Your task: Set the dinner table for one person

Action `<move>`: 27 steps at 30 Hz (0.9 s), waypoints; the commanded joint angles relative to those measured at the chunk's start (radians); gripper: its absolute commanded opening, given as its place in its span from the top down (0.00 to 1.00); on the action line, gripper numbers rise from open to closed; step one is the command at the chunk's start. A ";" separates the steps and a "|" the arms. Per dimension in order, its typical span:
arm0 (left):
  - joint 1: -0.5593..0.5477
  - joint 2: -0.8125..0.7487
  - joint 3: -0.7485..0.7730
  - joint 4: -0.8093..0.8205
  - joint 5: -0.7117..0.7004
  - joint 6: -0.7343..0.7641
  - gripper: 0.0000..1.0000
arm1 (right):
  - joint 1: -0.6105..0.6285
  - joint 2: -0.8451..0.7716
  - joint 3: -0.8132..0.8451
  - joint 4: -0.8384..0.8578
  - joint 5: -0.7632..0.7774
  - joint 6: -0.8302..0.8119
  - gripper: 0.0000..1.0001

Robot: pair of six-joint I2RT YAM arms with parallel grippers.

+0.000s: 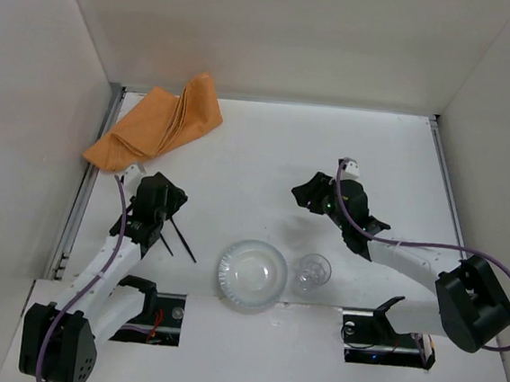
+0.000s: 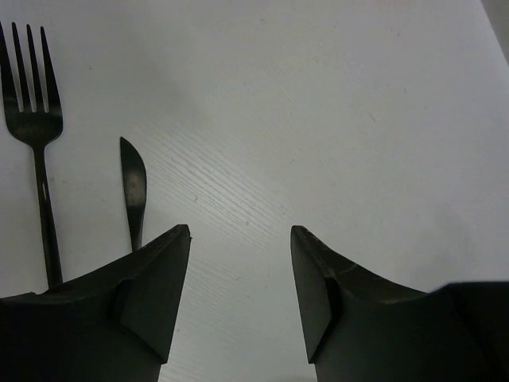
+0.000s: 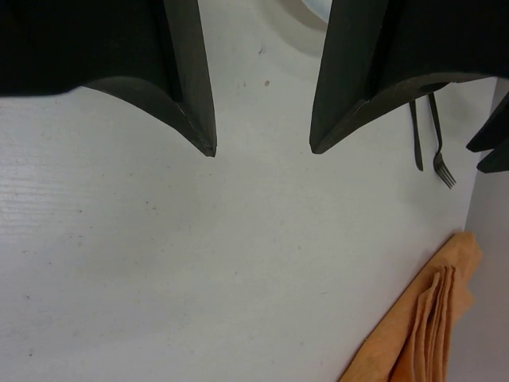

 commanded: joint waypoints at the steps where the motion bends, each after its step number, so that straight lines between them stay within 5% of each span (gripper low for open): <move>1: 0.024 0.017 0.000 0.073 0.030 -0.016 0.48 | -0.008 0.002 0.014 0.055 -0.013 -0.008 0.43; 14: 0.197 0.270 0.098 0.274 0.054 -0.111 0.43 | -0.023 0.019 0.014 0.055 -0.022 0.001 0.44; 27: 0.357 0.724 0.371 0.456 0.152 -0.196 0.40 | -0.022 0.028 0.018 0.055 -0.024 -0.004 0.43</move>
